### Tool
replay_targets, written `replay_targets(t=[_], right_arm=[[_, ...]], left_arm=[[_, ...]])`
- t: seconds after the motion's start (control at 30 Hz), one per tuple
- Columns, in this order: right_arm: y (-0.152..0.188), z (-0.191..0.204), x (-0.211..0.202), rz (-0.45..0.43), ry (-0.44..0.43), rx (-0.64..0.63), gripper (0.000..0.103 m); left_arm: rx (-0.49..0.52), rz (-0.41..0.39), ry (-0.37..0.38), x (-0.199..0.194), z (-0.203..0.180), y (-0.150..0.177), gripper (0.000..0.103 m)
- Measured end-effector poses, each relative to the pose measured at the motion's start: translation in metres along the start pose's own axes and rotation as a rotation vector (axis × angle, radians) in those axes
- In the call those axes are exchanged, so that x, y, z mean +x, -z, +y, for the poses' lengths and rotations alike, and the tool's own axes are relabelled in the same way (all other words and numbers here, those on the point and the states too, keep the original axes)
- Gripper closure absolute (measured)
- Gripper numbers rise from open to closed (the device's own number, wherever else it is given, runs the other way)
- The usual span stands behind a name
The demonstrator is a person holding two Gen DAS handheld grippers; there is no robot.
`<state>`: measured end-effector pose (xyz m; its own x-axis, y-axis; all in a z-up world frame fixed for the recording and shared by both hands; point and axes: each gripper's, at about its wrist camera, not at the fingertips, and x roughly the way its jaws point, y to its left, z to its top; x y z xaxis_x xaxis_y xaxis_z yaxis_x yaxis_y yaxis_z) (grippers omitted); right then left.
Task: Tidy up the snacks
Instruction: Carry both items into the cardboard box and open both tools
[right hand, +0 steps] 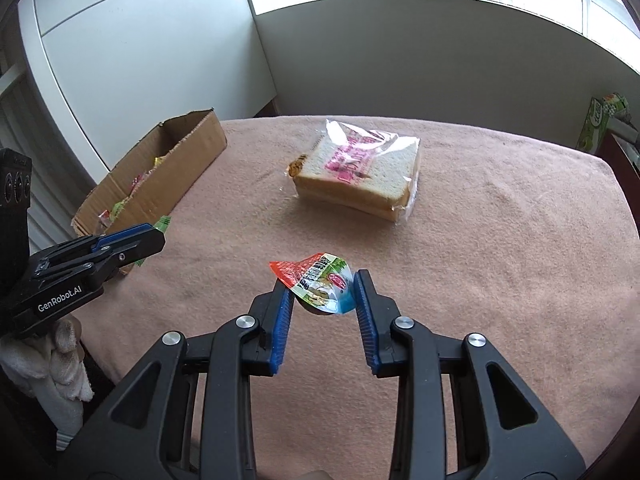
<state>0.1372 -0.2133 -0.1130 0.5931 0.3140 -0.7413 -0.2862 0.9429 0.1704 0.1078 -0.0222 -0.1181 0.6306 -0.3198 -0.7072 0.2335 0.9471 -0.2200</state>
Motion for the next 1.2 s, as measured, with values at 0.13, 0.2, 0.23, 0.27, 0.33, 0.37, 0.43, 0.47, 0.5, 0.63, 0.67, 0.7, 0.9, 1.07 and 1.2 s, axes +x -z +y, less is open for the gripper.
replay_targets(t=[0.13,0.2,0.23,0.27,0.33,0.37,0.43,0.47,0.5,0.63,0.67,0.7,0.9,1.07,1.2], right_arm=[[-0.014,0.028,-0.004,-0.023,-0.028,-0.035,0.071],[-0.022,0.042,-0.005,-0.032,-0.047,-0.051,0.071],[-0.024,0.049,-0.006,-0.035,-0.058,-0.057,0.071],[-0.027,0.055,-0.006,-0.038,-0.068,-0.063,0.071],[-0.033,0.069,-0.005,-0.044,-0.088,-0.077,0.071],[-0.036,0.077,-0.004,-0.046,-0.097,-0.087,0.071],[-0.041,0.092,0.001,-0.046,-0.114,-0.106,0.071],[-0.044,0.100,0.004,-0.045,-0.122,-0.116,0.071],[-0.046,0.108,0.006,-0.045,-0.128,-0.128,0.071],[-0.053,0.137,0.020,-0.034,-0.158,-0.169,0.071],[-0.055,0.144,0.024,-0.029,-0.167,-0.175,0.071],[-0.056,0.151,0.028,-0.023,-0.175,-0.181,0.071],[-0.060,0.186,0.055,0.008,-0.211,-0.234,0.071],[-0.065,0.210,0.074,0.027,-0.217,-0.287,0.071],[-0.067,0.223,0.087,0.044,-0.220,-0.316,0.071]], left_arm=[[-0.015,-0.051,-0.010,-0.027,0.018,-0.002,0.084],[-0.029,-0.074,-0.020,-0.038,0.029,-0.003,0.084],[-0.036,-0.084,-0.027,-0.043,0.034,-0.004,0.084],[-0.044,-0.094,-0.036,-0.046,0.038,-0.006,0.084],[-0.063,-0.113,-0.056,-0.054,0.051,-0.007,0.084],[-0.073,-0.121,-0.068,-0.058,0.059,-0.008,0.084],[-0.093,-0.136,-0.090,-0.064,0.074,-0.008,0.084],[-0.103,-0.142,-0.103,-0.068,0.083,-0.007,0.084],[-0.112,-0.148,-0.115,-0.071,0.091,-0.007,0.084],[-0.142,-0.164,-0.156,-0.078,0.119,-0.007,0.084],[-0.149,-0.165,-0.164,-0.079,0.125,-0.008,0.084],[-0.154,-0.168,-0.173,-0.080,0.130,-0.008,0.084],[-0.176,-0.170,-0.211,-0.078,0.153,-0.010,0.084],[-0.183,-0.176,-0.223,-0.078,0.163,-0.012,0.084],[-0.191,-0.177,-0.228,-0.078,0.168,-0.015,0.084]])
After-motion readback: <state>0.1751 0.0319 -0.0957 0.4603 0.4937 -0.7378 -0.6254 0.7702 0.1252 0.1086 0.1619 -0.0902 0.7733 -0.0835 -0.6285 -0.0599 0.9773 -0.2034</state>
